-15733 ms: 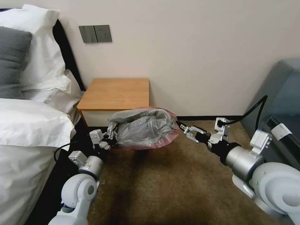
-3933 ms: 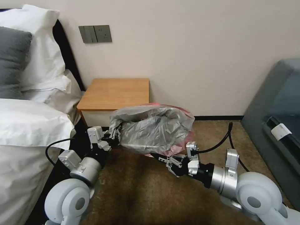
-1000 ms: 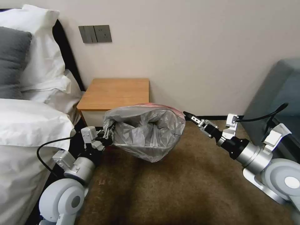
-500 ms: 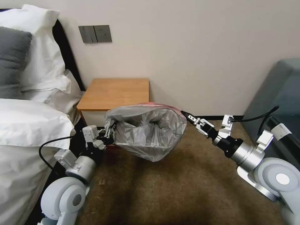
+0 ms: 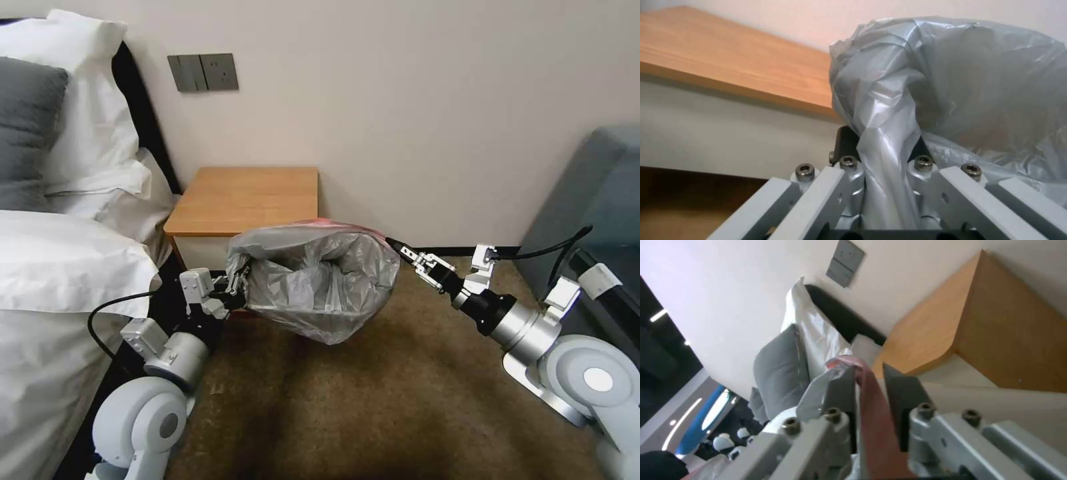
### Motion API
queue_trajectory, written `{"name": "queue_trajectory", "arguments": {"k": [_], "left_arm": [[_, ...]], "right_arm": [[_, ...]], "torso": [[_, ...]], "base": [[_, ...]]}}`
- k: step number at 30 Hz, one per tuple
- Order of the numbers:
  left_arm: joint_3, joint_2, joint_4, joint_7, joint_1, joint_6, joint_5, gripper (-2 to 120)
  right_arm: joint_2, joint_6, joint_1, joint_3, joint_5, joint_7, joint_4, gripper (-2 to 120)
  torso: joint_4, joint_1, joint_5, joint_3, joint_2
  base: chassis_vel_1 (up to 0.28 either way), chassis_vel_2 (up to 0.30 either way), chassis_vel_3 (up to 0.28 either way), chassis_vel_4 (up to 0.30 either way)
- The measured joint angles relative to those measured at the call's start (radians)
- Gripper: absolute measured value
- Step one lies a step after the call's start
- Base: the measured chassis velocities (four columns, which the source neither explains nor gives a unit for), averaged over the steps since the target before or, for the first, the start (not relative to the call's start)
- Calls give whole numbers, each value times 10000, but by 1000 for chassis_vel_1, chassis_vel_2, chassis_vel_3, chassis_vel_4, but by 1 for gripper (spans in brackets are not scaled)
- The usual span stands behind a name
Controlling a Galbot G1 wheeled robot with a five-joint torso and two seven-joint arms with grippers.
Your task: Pick up the garbage bag from the table and place it over the trash can.
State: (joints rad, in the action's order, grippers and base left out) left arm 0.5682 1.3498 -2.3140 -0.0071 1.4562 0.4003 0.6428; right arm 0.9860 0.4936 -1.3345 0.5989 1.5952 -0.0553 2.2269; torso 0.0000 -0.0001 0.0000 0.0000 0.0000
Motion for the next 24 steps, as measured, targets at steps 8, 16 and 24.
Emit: {"name": "queue_trajectory", "arguments": {"k": [8, 16, 24], "left_arm": [[-49, 63, 3, -17, 41, 1, -112, 7], [-151, 106, 5, -21, 69, 0, -248, 7], [-312, 119, -7, 135, 146, -83, -654, 7]], "right_arm": [[20, -2, -92, 15, -10, -113, 49, 0], [43, -20, -125, 75, -59, -170, 72, 0], [-22, -52, 129, 39, -146, 311, -36, 0]], "torso": [[0, 0, 0, -1, 0], [0, 0, 0, 0, 0], [2, 1, 0, -1, 0]], "base": [[0, 0, 0, 0], [0, 0, 0, 0], [0, 0, 0, 0]]}}
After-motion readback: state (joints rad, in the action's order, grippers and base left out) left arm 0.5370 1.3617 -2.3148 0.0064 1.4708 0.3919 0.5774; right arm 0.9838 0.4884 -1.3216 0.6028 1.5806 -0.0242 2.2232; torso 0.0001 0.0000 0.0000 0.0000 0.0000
